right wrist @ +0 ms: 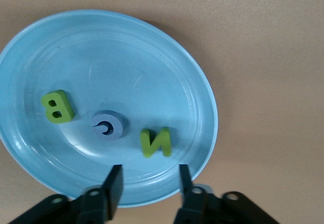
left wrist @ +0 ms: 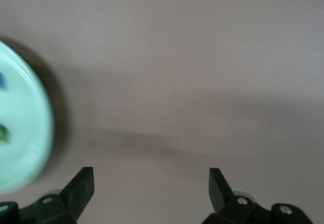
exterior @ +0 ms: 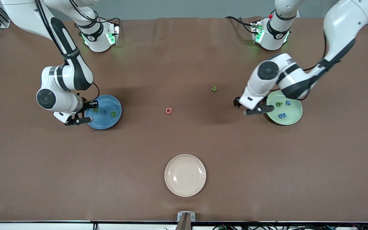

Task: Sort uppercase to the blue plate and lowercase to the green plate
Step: 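Drop the N with the right gripper while the left gripper reaches the n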

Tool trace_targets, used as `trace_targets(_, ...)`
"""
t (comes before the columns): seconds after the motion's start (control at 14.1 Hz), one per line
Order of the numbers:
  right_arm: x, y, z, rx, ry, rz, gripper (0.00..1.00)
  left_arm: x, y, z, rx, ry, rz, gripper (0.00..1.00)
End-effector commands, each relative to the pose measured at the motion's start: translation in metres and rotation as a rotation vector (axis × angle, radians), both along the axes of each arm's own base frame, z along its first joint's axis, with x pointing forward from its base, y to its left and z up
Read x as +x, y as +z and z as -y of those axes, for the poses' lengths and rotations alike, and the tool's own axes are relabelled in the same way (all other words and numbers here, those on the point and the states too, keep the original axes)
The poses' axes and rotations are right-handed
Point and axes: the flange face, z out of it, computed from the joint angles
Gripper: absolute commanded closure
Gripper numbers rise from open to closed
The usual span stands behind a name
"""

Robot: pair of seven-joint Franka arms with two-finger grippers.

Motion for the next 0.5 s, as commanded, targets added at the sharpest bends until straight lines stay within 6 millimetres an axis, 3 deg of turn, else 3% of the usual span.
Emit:
trace_targets(0.0, -0.007, 0.004, -0.003, 0.006, -0.011, 0.003, 0.0, -0.026, -0.002, 0.039, 0.016, 0.053, 0.003, 0.0)
trace_targets(0.21, -0.006, 0.013, -0.023, -0.018, -0.079, -0.018, 0.0, -0.051, -0.008, 0.071, -0.023, 0.084, -0.007, 0.0)
trace_targets(0.43, 0.006, 0.039, -0.031, -0.019, -0.082, 0.015, 0.0, -0.077, -0.031, 0.084, -0.054, 0.097, -0.019, 0.0)
